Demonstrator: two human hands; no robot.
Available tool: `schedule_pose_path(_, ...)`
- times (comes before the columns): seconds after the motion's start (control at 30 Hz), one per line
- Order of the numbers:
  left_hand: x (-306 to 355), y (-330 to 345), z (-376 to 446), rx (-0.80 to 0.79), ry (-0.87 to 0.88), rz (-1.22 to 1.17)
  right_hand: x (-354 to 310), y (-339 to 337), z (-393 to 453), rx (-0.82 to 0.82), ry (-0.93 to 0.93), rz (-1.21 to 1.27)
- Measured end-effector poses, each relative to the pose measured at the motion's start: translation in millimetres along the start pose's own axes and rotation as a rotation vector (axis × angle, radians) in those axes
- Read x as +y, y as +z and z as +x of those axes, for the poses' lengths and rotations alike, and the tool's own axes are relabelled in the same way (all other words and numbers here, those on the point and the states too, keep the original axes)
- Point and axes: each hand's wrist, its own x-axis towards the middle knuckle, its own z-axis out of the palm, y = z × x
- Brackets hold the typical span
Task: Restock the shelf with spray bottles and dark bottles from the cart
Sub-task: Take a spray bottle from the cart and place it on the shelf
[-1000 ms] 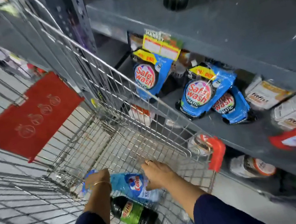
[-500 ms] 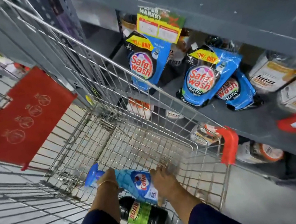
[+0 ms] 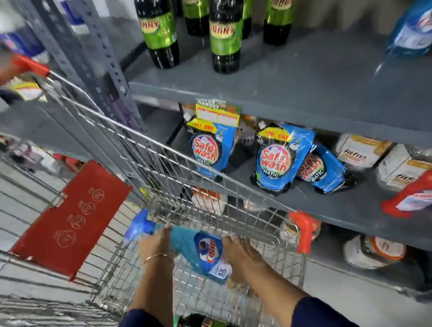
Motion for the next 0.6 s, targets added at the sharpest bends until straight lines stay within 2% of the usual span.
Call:
schedule_pose_path(0.1,37.0,7.9,-31.4,-0.068,0.144,0.054,1.4,-27.5,-23.0,0.174,-0.067,-0.048)
schedule_pose_path(0.17,56.4,14.8,-39.2,-0.033,0.283,0.112,3.6,-40.2,-32.5,0.273,-0.054,0.043)
schedule_pose_path(0.3,112.6,41.7,-118.9,0.022,0.489,0.269,13.5,-74.6,-57.9,0.521,-0.035,0.168)
schedule_pose_path(0.43,157.6,82.9,-171.9,-0.037,0.623,0.296,25.5,-114.0,-73.5,0.746,0.01,0.216)
schedule_pose_path(0.53,180.5,122.8,-218.2,-0.066,0.767,0.298,47.8,-147.1,-87.9,0.98,0.057,0.25)
schedule_pose_path(0.6,189.6,151.1,-254.2,-0.101,0.871,0.324,63.3,-169.3,-102.9,1.055,0.065,0.306)
